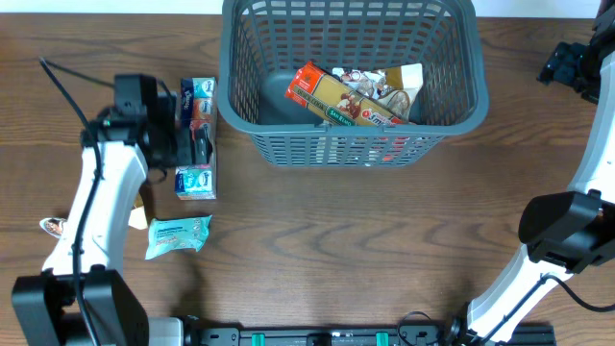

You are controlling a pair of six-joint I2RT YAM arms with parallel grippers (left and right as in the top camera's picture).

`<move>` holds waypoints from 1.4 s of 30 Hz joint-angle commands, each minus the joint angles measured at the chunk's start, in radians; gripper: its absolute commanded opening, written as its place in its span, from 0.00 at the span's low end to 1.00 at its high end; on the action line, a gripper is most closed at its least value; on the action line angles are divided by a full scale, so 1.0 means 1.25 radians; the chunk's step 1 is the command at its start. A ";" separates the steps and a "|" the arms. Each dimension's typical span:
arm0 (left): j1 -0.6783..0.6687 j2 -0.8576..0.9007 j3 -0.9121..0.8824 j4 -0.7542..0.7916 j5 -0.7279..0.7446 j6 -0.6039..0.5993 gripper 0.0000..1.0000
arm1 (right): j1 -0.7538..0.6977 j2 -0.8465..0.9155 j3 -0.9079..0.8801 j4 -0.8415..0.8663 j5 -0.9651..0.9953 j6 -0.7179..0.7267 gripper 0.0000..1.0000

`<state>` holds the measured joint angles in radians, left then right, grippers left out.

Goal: Pack container
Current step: 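Reach the left gripper toward the Kleenex tissue multipack, then close the left gripper on the Kleenex multipack and lift it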

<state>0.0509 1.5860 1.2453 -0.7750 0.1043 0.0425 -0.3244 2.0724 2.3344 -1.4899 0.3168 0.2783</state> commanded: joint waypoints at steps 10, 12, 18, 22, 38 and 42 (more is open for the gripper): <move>0.003 0.190 0.165 -0.059 -0.033 0.044 0.99 | -0.006 0.006 -0.001 0.002 0.005 0.010 0.99; 0.003 0.206 0.165 -0.054 -0.033 0.047 0.99 | -0.007 0.006 -0.001 0.002 0.005 0.010 0.99; -0.008 0.238 0.165 -0.024 -0.027 0.077 0.99 | -0.007 0.006 -0.001 0.002 0.005 0.011 0.99; -0.024 0.253 0.165 -0.010 -0.027 0.083 0.99 | -0.007 0.006 -0.001 0.002 0.005 0.010 0.99; -0.036 0.345 0.164 -0.007 -0.028 0.061 0.99 | -0.007 0.006 -0.001 0.002 0.005 0.010 0.99; -0.036 0.346 0.164 -0.004 -0.028 0.061 0.99 | -0.007 0.006 -0.001 0.002 0.005 0.010 0.99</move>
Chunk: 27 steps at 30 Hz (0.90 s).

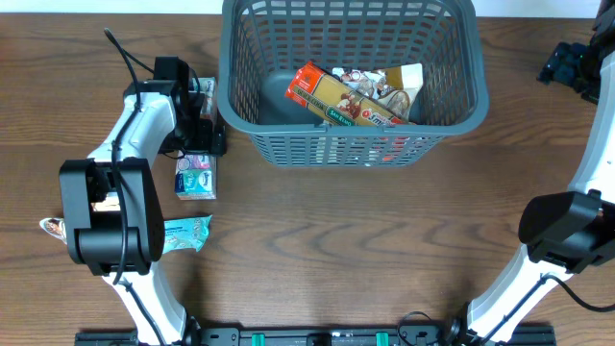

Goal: Pack container
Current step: 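Close the left gripper on the Kleenex multipack and lift it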

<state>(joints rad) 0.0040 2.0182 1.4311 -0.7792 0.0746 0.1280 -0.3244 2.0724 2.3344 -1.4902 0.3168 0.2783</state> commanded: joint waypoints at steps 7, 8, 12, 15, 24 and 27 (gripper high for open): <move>0.002 0.000 0.010 0.003 -0.004 -0.007 0.99 | -0.007 0.006 -0.001 0.002 0.005 0.010 0.99; 0.002 0.000 0.009 0.003 -0.004 -0.007 0.93 | -0.007 0.006 -0.001 0.002 0.005 0.010 0.99; 0.002 0.002 0.009 0.003 -0.004 -0.007 0.74 | -0.007 0.006 -0.001 0.002 0.005 0.010 0.99; 0.002 0.002 0.009 0.005 -0.004 -0.007 0.61 | -0.007 0.006 -0.001 0.002 0.005 0.010 0.99; 0.002 0.002 0.009 0.010 -0.005 -0.011 0.06 | -0.007 0.006 -0.001 0.002 0.005 0.010 0.99; 0.002 0.001 0.009 0.014 -0.020 -0.023 0.06 | -0.007 0.006 -0.001 0.002 0.005 0.010 0.99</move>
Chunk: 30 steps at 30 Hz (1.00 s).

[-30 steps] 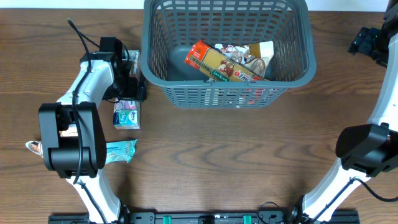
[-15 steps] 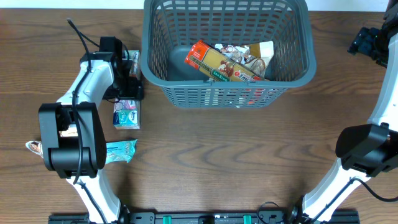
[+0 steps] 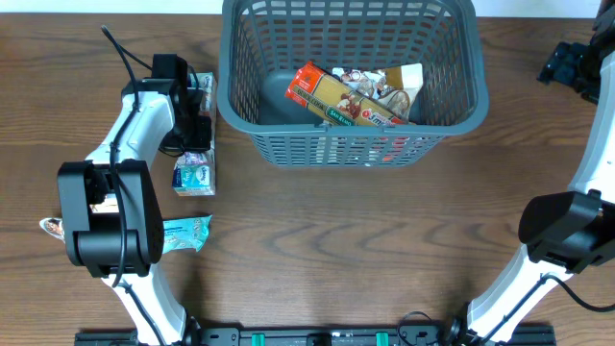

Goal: Pack container
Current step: 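Close the left gripper on the Kleenex multipack and lift it, then carry the multipack right over the basket and lower it in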

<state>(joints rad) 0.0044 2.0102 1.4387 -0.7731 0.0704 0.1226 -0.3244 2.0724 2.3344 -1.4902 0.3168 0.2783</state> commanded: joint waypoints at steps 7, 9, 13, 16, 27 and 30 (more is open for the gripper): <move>0.020 -0.032 0.012 0.043 -0.061 -0.121 0.06 | -0.007 0.006 -0.001 0.002 0.005 0.010 0.99; 0.038 -0.059 0.017 0.062 -0.067 -0.152 0.06 | -0.007 0.006 -0.001 0.002 0.005 0.010 0.99; 0.073 -0.128 0.047 0.067 -0.067 -0.163 0.06 | -0.007 0.006 -0.001 0.002 0.005 0.010 0.99; 0.085 -0.192 0.089 0.062 -0.107 -0.169 0.06 | -0.007 0.006 -0.001 0.002 0.005 0.010 0.99; -0.016 -0.439 0.260 0.057 -0.148 -0.133 0.06 | -0.007 0.006 -0.001 0.002 0.005 0.010 0.99; -0.106 -0.471 0.294 0.060 -0.151 -0.095 0.06 | -0.007 0.006 -0.001 0.002 0.005 0.010 0.99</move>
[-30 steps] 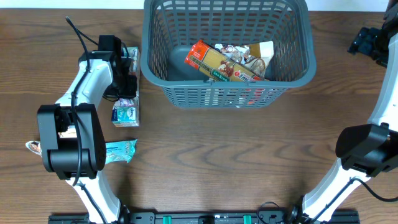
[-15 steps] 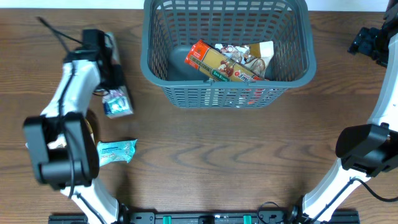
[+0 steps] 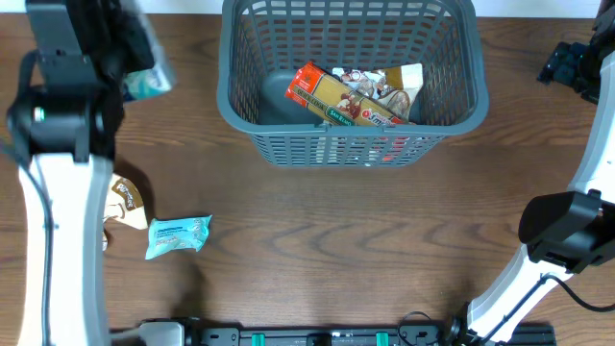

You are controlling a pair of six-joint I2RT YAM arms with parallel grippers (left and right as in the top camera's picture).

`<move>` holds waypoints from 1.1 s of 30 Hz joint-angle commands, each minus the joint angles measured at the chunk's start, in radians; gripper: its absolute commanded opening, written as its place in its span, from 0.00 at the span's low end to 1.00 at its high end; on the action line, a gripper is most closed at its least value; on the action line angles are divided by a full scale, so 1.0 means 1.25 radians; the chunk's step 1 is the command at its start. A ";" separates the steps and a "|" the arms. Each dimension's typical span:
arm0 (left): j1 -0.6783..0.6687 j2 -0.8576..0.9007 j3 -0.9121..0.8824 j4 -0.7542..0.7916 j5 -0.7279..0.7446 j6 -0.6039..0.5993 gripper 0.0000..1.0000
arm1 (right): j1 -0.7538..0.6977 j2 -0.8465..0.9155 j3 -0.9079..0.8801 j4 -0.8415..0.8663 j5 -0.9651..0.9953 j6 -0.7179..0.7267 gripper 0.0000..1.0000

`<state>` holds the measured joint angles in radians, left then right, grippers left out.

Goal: Pack container
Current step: 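Carry the multipack right over the basket and lower it in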

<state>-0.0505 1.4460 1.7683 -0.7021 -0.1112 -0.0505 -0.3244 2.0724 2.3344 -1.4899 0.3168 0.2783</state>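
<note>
The grey plastic basket [image 3: 227, 96] stands at the back middle, holding a red and yellow pasta pack [image 3: 332, 98] and other packets. My left arm is raised high and close to the camera at the top left. Its gripper [image 3: 135, 65] is blurred and seems shut on the blue-and-white box [image 3: 154, 81], which hangs left of the basket's rim. A teal packet [image 3: 178, 235] lies on the table at the front left. My right gripper [image 3: 569, 65] rests at the far right back, and its fingers cannot be made out.
A small brown and white packet [image 3: 122, 200] lies left of the teal packet, partly under my left arm. The right arm's base and links [image 3: 562, 231] stand along the right edge. A black rail runs along the table's front edge.
The blue-and-white box has left the table beside the basket. My left arm, then low over the box, is now raised high at the top left with the box at its gripper.
My left gripper first stood over the long blue-and-white box lying left of the basket. At the two later moments it was lower on the box's far end, and the box had shifted slightly. Now the box is lifted off the table. The right arm stayed still.
</note>
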 commanded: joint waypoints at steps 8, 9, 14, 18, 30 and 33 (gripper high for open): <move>-0.298 -0.019 0.066 0.042 -0.014 0.078 0.06 | -0.007 0.006 -0.001 0.002 0.005 0.010 0.99; -0.320 -0.015 0.066 0.045 -0.014 0.087 0.06 | -0.007 0.006 -0.001 0.002 0.005 0.010 0.99; -0.399 0.043 0.065 0.049 -0.014 0.137 0.06 | -0.007 0.006 -0.001 0.002 0.005 0.010 0.99; -0.412 0.126 0.065 0.059 -0.011 0.151 0.06 | -0.007 0.006 -0.001 0.002 0.005 0.010 0.99; -0.412 0.327 0.065 0.062 -0.002 0.168 0.06 | -0.007 0.006 -0.001 0.002 0.005 0.010 0.99; -0.412 0.356 0.065 0.050 -0.002 0.158 0.06 | -0.007 0.006 -0.001 0.002 0.005 0.010 0.99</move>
<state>-0.5667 1.8797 1.8309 -0.6392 -0.1116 0.1471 -0.3244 2.0724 2.3344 -1.4902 0.3168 0.2783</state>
